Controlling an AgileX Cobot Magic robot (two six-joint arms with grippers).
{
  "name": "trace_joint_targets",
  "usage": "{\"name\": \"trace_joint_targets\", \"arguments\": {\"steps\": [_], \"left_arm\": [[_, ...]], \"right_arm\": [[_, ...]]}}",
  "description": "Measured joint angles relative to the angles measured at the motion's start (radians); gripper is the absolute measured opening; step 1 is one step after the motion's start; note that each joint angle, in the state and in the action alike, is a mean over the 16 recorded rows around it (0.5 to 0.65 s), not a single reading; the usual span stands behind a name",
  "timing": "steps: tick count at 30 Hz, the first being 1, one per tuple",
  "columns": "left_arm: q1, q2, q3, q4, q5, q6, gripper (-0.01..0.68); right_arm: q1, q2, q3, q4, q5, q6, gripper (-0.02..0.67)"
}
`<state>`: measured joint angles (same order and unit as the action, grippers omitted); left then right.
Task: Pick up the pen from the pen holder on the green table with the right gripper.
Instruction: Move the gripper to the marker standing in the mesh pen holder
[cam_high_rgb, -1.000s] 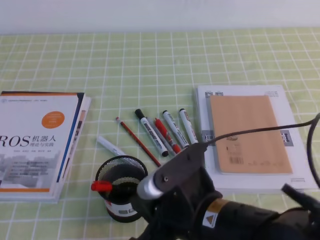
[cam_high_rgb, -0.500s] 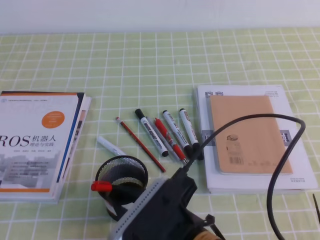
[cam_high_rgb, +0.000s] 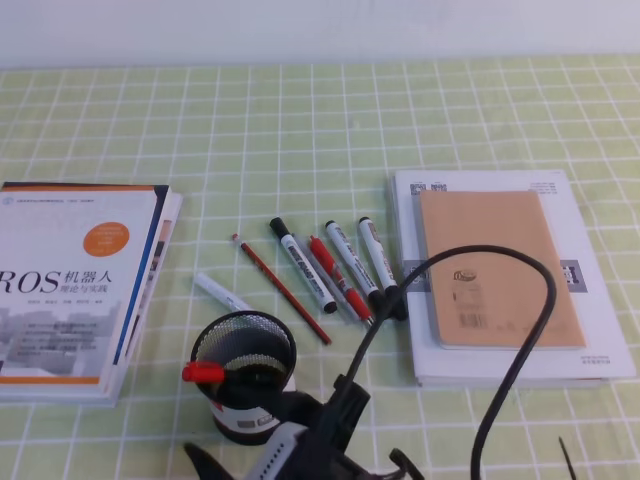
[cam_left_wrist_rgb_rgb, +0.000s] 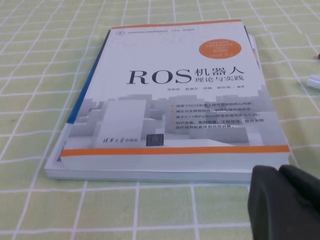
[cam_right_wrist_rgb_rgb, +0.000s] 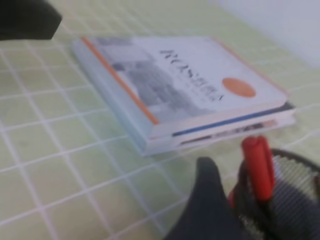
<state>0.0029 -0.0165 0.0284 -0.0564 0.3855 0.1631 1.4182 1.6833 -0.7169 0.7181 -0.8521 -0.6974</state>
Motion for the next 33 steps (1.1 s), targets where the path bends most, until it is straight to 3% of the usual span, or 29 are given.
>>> {"name": "trace_joint_targets", "arguments": {"steps": [11, 33], "left_arm": [[0.000, 0.000, 0.000, 0.000, 0.000, 0.000, -0.008], [0.000, 0.000, 0.000, 0.000, 0.000, 0.000, -0.008]], "right_arm": [[0.002, 0.057, -0.008, -0.053, -0.112, 0.000, 0.409], [-0.068, 0.162, -0.125, -0.093, -0.113, 0.022, 0.409]]}}
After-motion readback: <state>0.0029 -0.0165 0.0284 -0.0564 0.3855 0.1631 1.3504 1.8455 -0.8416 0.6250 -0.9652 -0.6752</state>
